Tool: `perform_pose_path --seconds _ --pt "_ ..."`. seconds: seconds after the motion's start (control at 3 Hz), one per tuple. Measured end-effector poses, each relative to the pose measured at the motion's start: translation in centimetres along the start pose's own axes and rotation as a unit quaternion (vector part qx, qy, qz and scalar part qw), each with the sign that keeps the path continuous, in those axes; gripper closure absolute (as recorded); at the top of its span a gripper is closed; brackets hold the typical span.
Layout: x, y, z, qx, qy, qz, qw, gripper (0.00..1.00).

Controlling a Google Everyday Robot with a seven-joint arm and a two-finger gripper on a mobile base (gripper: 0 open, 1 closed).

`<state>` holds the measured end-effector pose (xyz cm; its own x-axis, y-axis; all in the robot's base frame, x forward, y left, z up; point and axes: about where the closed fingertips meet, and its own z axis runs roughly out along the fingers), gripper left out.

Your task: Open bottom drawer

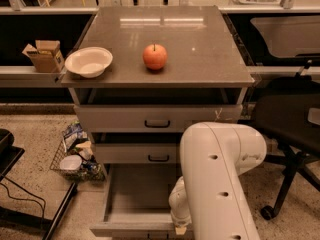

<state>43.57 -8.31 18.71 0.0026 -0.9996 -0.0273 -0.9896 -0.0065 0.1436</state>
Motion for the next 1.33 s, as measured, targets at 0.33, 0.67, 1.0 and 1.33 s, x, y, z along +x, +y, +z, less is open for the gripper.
perform_pose_path --seconds 0.33,0.67,1.0,1.33 --pt "0.0 0.0 0.0 0.0 0.0 0.0 1.0 0.62" --pt "0.0 0.0 0.0 0.0 0.0 0.0 1.0 0.3" --pt "0.1 0.1 -0.4 0.001 -0.002 -0.005 1.0 0.01" --pt "0.4 1.0 -3.7 0.014 -0.015 -0.04 0.999 0.0"
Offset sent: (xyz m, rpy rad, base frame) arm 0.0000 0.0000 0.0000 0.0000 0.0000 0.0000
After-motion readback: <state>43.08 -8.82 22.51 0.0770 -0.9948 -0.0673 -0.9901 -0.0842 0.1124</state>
